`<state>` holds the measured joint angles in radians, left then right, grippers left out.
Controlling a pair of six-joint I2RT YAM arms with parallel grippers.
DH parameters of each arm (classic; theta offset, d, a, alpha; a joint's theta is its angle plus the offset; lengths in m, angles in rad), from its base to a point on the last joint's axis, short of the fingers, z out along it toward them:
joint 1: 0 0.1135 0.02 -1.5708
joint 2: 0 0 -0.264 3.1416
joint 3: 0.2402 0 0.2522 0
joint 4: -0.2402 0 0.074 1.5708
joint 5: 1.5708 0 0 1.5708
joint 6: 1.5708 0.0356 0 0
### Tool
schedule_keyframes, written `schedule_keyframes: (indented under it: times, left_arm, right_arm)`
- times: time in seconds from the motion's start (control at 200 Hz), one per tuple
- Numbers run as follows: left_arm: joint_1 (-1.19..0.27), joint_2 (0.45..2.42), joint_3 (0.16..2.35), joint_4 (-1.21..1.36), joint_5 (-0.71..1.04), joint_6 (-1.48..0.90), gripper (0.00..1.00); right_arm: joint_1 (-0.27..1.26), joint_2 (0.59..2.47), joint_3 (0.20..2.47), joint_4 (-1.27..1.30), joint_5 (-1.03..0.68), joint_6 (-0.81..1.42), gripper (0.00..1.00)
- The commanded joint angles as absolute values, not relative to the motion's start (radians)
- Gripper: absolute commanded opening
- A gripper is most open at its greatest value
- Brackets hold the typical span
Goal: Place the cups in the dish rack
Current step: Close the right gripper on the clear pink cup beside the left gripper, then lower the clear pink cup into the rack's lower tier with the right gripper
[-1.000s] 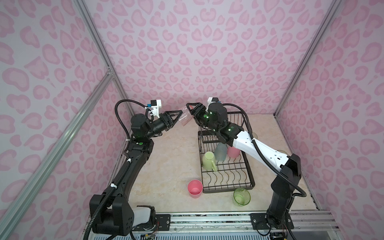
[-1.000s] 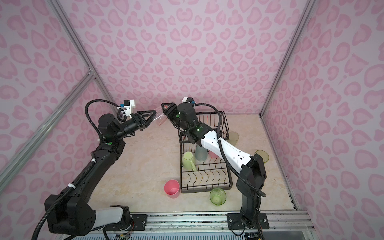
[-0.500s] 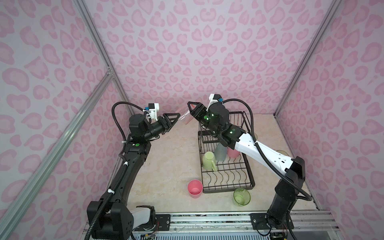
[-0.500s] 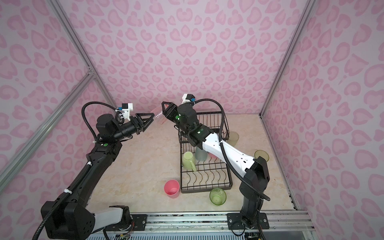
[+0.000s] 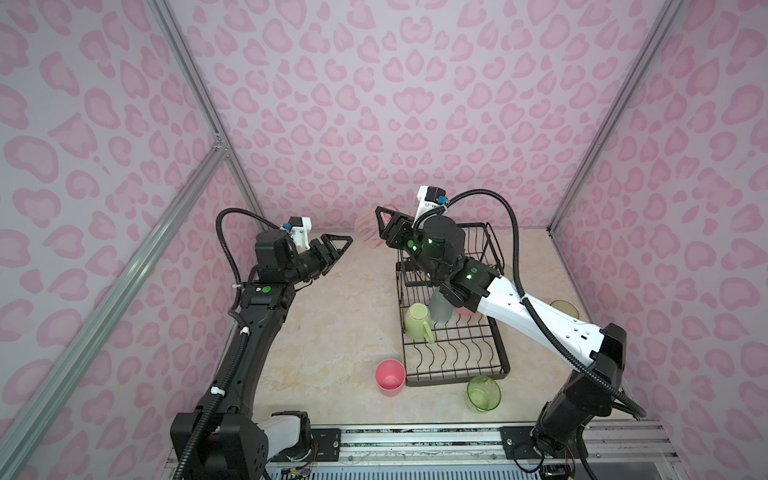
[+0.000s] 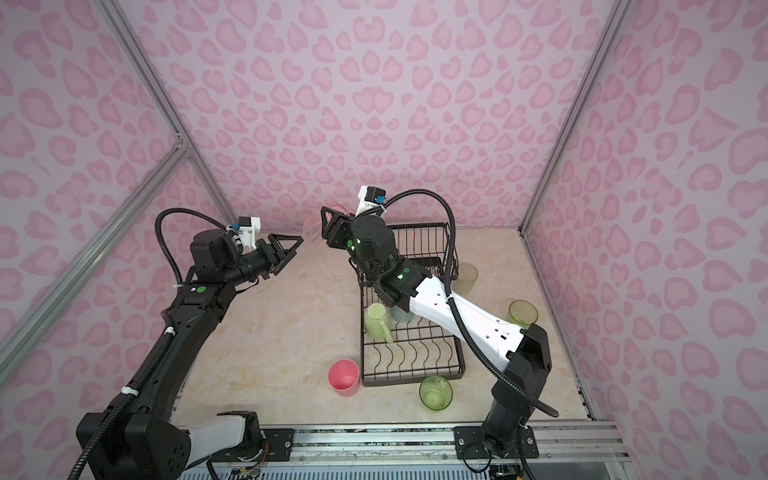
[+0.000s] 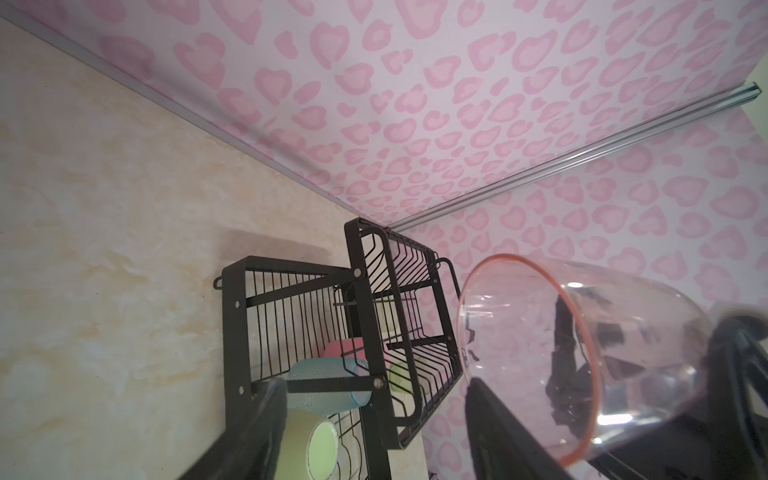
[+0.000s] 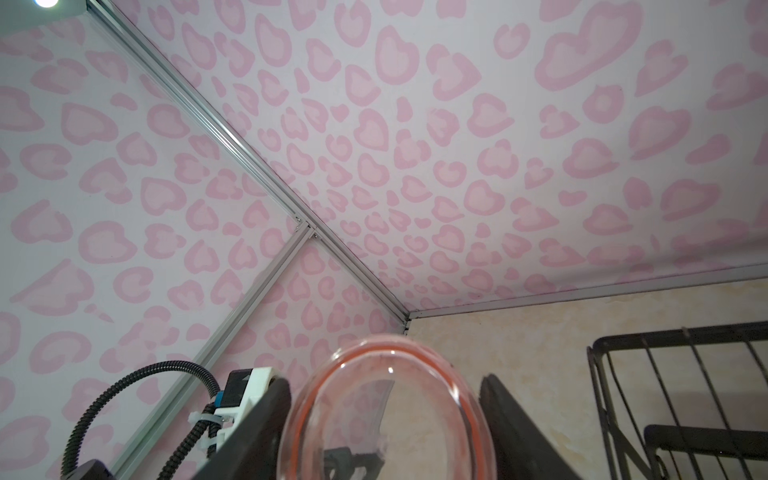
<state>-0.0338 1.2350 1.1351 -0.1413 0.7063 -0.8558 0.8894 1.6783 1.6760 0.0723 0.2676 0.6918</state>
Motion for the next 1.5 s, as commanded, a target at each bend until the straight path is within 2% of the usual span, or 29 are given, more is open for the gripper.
schedule_keyframes:
  times: [0.0,0.27,0.435,0.545,1.015,1.495]
  left_arm:
    - [-0.032,1.224,1.141,-0.180,0.687,-0.815,0.71]
    - [-0.031,1.235,1.165,-0.297,0.613,-0.751,0.76]
    - [-0.031,1.229,1.162,-0.356,0.561,-0.700,0.87]
    - [-0.031,1.208,1.133,-0.356,0.517,-0.678,1.00]
    - [-0.031,1.209,1.054,-0.419,0.390,-0.573,0.98]
    - [-0.032,1.190,0.973,-0.444,0.367,-0.529,0.98]
  right_arm:
    - [0.895,1.658,1.653,0.115,0.329,0.611,0.50]
    - [0.930,1.577,1.599,0.106,0.399,0.465,0.50]
    - [0.957,1.496,1.546,0.076,0.423,0.387,0.50]
    - [0.975,1.440,1.517,0.022,0.424,0.348,0.50]
    - [1.142,1.162,1.199,-0.146,0.590,0.252,0.50]
    - [1.273,1.023,0.920,-0.177,0.709,0.221,0.49]
